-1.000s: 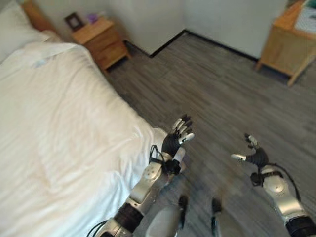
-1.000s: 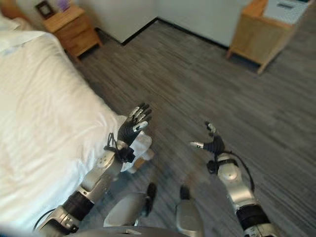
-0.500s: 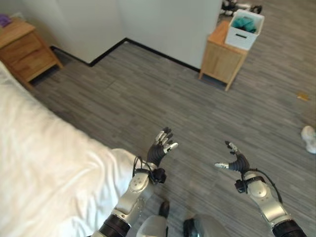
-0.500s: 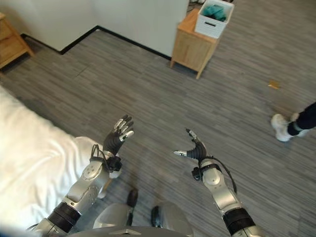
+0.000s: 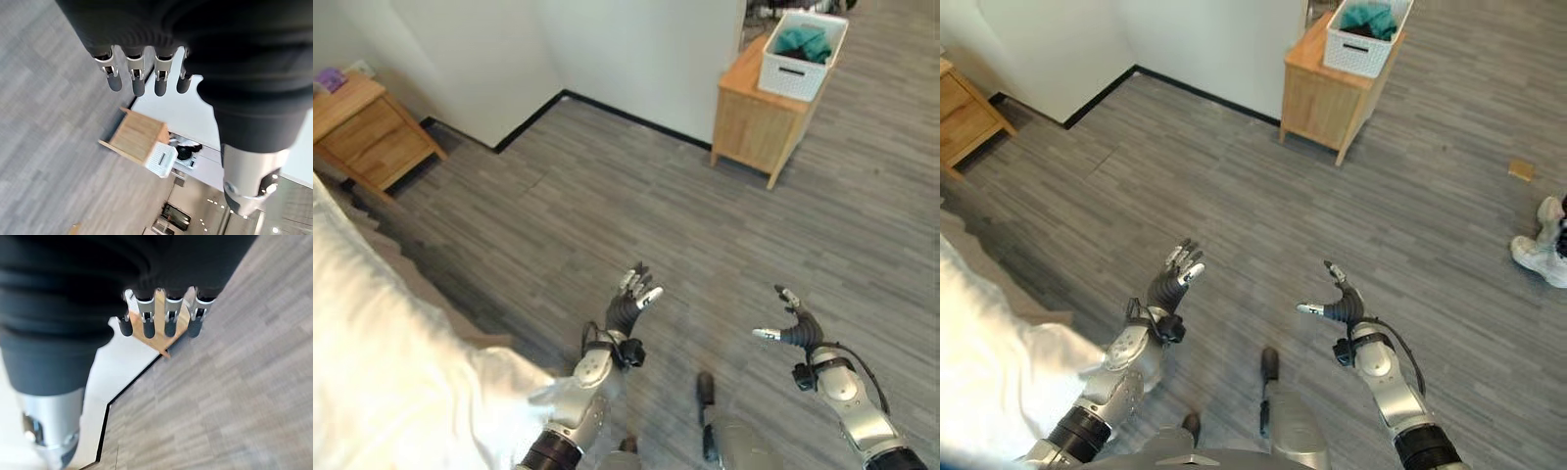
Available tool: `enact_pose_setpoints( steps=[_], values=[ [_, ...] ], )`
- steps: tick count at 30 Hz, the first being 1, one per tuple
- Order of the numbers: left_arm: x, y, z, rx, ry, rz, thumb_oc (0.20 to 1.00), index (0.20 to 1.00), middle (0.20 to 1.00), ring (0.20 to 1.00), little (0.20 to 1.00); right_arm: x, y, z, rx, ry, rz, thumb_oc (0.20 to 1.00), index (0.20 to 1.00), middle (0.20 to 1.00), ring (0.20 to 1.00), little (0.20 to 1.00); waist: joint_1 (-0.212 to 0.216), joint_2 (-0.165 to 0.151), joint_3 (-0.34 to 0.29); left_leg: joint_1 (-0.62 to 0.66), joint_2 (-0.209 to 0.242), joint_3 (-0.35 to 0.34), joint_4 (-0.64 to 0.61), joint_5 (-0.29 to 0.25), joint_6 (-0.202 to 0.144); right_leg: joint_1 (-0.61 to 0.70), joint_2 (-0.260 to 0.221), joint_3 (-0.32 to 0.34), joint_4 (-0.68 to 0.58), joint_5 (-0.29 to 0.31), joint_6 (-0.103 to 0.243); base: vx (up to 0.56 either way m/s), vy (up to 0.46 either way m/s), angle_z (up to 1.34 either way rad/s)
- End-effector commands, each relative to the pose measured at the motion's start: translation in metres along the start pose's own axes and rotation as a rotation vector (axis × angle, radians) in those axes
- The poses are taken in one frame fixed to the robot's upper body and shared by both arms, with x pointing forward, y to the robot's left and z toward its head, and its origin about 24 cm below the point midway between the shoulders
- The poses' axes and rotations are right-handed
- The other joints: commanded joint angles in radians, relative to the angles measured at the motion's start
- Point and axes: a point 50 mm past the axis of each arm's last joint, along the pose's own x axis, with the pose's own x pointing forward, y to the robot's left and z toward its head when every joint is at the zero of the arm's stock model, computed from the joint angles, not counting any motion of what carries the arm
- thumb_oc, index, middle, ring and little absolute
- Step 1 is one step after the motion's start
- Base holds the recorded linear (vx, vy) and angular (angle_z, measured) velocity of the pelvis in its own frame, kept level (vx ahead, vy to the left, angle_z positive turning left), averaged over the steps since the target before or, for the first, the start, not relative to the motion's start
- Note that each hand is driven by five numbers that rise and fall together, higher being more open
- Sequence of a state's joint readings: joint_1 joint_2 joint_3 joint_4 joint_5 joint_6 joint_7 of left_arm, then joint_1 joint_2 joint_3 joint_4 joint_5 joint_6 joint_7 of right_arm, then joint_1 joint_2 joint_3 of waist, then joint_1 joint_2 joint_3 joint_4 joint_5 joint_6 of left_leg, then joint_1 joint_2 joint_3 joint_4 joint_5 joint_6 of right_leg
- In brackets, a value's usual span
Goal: Making the bed.
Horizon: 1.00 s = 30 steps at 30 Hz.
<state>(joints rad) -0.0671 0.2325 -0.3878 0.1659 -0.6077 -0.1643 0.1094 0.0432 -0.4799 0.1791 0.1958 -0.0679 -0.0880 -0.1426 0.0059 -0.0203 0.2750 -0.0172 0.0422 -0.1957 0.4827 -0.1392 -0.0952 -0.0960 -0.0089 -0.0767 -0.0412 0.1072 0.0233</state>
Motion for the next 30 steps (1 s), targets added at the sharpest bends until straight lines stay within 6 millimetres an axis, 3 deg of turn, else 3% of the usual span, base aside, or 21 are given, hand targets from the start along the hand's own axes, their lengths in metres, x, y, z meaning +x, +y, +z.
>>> enact_pose_setpoints(
  steps=[1,2,4,6,8,9,10,13,14,15,16,17,18,20,22,23,24,25,28,29,30],
  values=[
    [0.01,-0.008,0.03,0.004,-0.143,-0.03,1.0,1.0,1.0,1.0,1.0,0.009,-0.016,0.027,0.023,-0.128,-0.037,1.0,1.0,1.0,1.0,1.0,0.051,0.006,0.05,-0.13,-0.032,0.172,0.156,0.126,0.021,0.122,-0.069,-0.033,-0.046,-0.092,0.041,0.06,-0.103,0.14],
    [0.01,-0.008,0.03,0.005,-0.143,-0.03,1.0,1.0,1.0,1.0,1.0,0.009,-0.016,0.027,0.023,-0.129,-0.038,1.0,1.0,1.0,1.0,1.0,0.052,0.009,0.05,-0.134,-0.029,0.173,0.164,0.12,0.021,0.121,-0.066,-0.031,-0.046,-0.093,0.041,0.19,-0.135,0.34],
    [0.012,-0.008,0.035,0.019,-0.161,-0.024,1.0,1.0,1.0,1.0,1.0,0.009,-0.013,0.027,0.054,-0.119,-0.039,1.0,1.0,1.0,1.0,1.0,0.062,0.009,0.05,-0.162,0.017,0.255,0.058,0.112,0.018,0.154,-0.083,-0.073,-0.046,-0.126,0.047,0.25,-0.023,0.61],
    [0.012,-0.006,0.037,0.041,-0.168,-0.01,1.0,1.0,1.0,1.0,1.0,0.007,-0.008,0.026,0.09,-0.113,-0.032,1.0,1.0,1.0,1.0,1.0,0.058,0.012,0.036,-0.155,0.045,0.339,-0.116,0.07,0.036,0.177,-0.102,-0.118,-0.046,-0.159,0.066,0.35,0.038,0.7],
    [0.01,-0.003,0.035,0.065,-0.161,-0.001,1.0,1.0,1.0,1.0,1.0,0.005,-0.002,0.025,0.108,-0.106,-0.023,1.0,1.0,1.0,1.0,1.0,0.059,0.03,0.017,-0.149,0.048,0.413,-0.287,0.118,0.037,0.203,-0.094,-0.149,-0.046,-0.19,0.079,0.41,0.106,0.83],
    [0.008,-0.001,0.033,0.077,-0.157,0.01,1.0,1.0,1.0,1.0,1.0,0.007,0.004,0.026,0.106,-0.102,-0.015,1.0,1.0,1.0,1.0,1.0,0.077,0.058,0.001,-0.173,0.058,0.479,-0.416,0.198,0.03,0.237,-0.074,-0.179,-0.046,-0.226,0.087,0.49,0.152,0.94],
    [0.007,-0.001,0.032,0.075,-0.154,0.015,1.0,1.0,1.0,1.0,1.0,0.008,0.006,0.026,0.105,-0.103,-0.012,1.0,1.0,1.0,1.0,1.0,0.084,0.063,-0.005,-0.186,0.067,0.511,-0.484,0.223,0.025,0.256,-0.075,-0.195,-0.046,-0.246,0.092,0.49,0.169,0.86],
    [0.005,0.001,0.029,0.064,-0.14,0.026,1.0,1.0,1.0,1.0,1.0,0.01,0.011,0.029,0.105,-0.106,-0.011,1.0,1.0,1.0,1.0,1.0,0.1,0.069,-0.02,-0.2,0.096,0.582,-0.558,0.247,0.027,0.31,-0.079,-0.259,-0.046,-0.259,0.116,0.37,0.129,0.66],
    [0.001,0.007,0.026,0.063,-0.122,0.052,1.0,1.0,1.0,1.0,1.0,0.009,0.02,0.031,0.114,-0.106,0.014,1.0,1.0,1.0,1.0,1.0,0.111,0.053,-0.046,-0.176,0.079,0.561,-0.564,0.287,0.035,0.351,-0.084,-0.266,-0.046,-0.25,0.127,0.39,0.141,0.63],
    [0.001,0.007,0.026,0.064,-0.121,0.053,1.0,1.0,1.0,1.0,1.0,0.008,0.02,0.031,0.115,-0.105,0.015,1.0,1.0,1.0,1.0,1.0,0.111,0.051,-0.046,-0.175,0.078,0.561,-0.564,0.287,0.035,0.352,-0.086,-0.267,-0.046,-0.25,0.127,0.5,0.203,0.53],
    [-0.001,0.009,0.026,0.066,-0.12,0.061,1.0,1.0,1.0,1.0,1.0,0.009,0.026,0.034,0.126,-0.117,0.026,1.0,1.0,1.0,1.0,1.0,0.131,0.03,-0.059,-0.167,0.06,0.545,-0.561,0.287,0.047,0.379,-0.095,-0.264,-0.03,-0.241,0.138,0.38,0.165,0.28],
    [-0.003,0.009,0.022,0.077,-0.098,0.047,1.0,1.0,1.0,1.0,1.0,0.007,0.03,0.033,0.142,-0.109,0.036,1.0,1.0,1.0,1.0,1.0,0.14,0.014,-0.061,-0.122,0.035,0.529,-0.565,0.264,0.067,0.353,-0.127,-0.273,0.065,-0.233,0.146,0.38,0.167,0.16],
    [-0.004,0.01,0.022,0.078,-0.098,0.047,1.0,1.0,1.0,1.0,1.0,0.007,0.031,0.033,0.143,-0.109,0.036,1.0,1.0,1.0,1.0,1.0,0.14,0.013,-0.061,-0.121,0.034,0.529,-0.565,0.263,0.067,0.352,-0.129,-0.273,0.069,-0.235,0.147,0.28,0.116,0.15],
    [-0.002,0.008,0.023,0.093,-0.086,0.032,1.0,1.0,1.0,1.0,1.0,0.007,0.032,0.034,0.143,-0.108,0.03,1.0,1.0,1.0,1.0,1.0,0.138,-0.004,-0.059,-0.067,0.001,0.514,-0.57,0.219,0.098,0.306,-0.169,-0.268,0.253,-0.175,0.188,0.28,0.154,0.51],
    [-0.001,0.005,0.022,0.087,-0.076,0.021,1.0,1.0,1.0,1.0,1.0,0.007,0.034,0.04,0.149,-0.129,0.037,1.0,1.0,1.0,1.0,1.0,0.112,0.002,-0.042,-0.025,-0.024,0.461,-0.57,0.184,0.123,0.2,-0.189,-0.199,0.457,-0.056,0.2,0.32,0.198,1.1],
    [0.0,0.006,0.023,0.082,-0.08,0.026,1.0,1.0,1.0,1.0,1.0,0.007,0.034,0.041,0.158,-0.133,0.033,1.0,1.0,1.0,1.0,1.0,0.099,0.013,-0.04,-0.012,-0.023,0.436,-0.57,0.168,0.13,0.156,-0.185,-0.163,0.527,-0.043,0.199,0.4,0.168,1.46],
    [0.001,0.004,0.023,0.097,-0.08,0.014,1.0,1.0,1.0,1.0,1.0,0.008,0.035,0.043,0.169,-0.138,0.033,1.0,1.0,1.0,1.0,1.0,0.079,0.04,-0.027,0.015,-0.011,0.378,-0.57,0.154,0.129,0.056,-0.129,-0.11,0.585,-0.094,0.163,0.44,0.11,1.48],
    [0.003,0.001,0.023,0.106,-0.079,0.004,1.0,1.0,1.0,1.0,1.0,0.008,0.037,0.043,0.183,-0.141,0.037,1.0,1.0,1.0,1.0,1.0,0.054,0.045,-0.012,0.039,-0.018,0.335,-0.57,0.144,0.127,0.001,-0.094,-0.088,0.599,-0.152,0.137,0.44,0.056,1.66],
    [0.004,-0.001,0.023,0.101,-0.077,-0.02,1.0,1.0,1.0,1.0,1.0,0.003,0.037,0.037,0.257,-0.115,0.047,1.0,1.0,1.0,1.0,1.0,0.024,0.038,-0.01,0.068,-0.029,0.265,-0.57,0.117,0.113,-0.023,-0.075,-0.087,0.412,-0.18,0.114,0.27,-0.06,1.49],
    [0.004,-0.001,0.023,0.1,-0.076,-0.02,1.0,1.0,1.0,1.0,1.0,0.002,0.037,0.037,0.258,-0.115,0.047,1.0,1.0,1.0,1.0,1.0,0.019,0.039,-0.009,0.072,-0.028,0.26,-0.57,0.115,0.112,-0.016,-0.075,-0.092,0.409,-0.182,0.114,0.31,-0.084,1.37],
    [0.004,-0.003,0.02,0.089,-0.07,-0.022,1.0,1.0,1.0,1.0,1.0,0.0,0.038,0.032,0.275,-0.093,0.044,1.0,1.0,1.0,1.0,1.0,0.001,0.028,-0.011,0.098,-0.04,0.222,-0.57,0.093,0.107,-0.033,-0.054,-0.057,0.297,-0.178,0.103,0.31,-0.093,0.82]
  ],
)
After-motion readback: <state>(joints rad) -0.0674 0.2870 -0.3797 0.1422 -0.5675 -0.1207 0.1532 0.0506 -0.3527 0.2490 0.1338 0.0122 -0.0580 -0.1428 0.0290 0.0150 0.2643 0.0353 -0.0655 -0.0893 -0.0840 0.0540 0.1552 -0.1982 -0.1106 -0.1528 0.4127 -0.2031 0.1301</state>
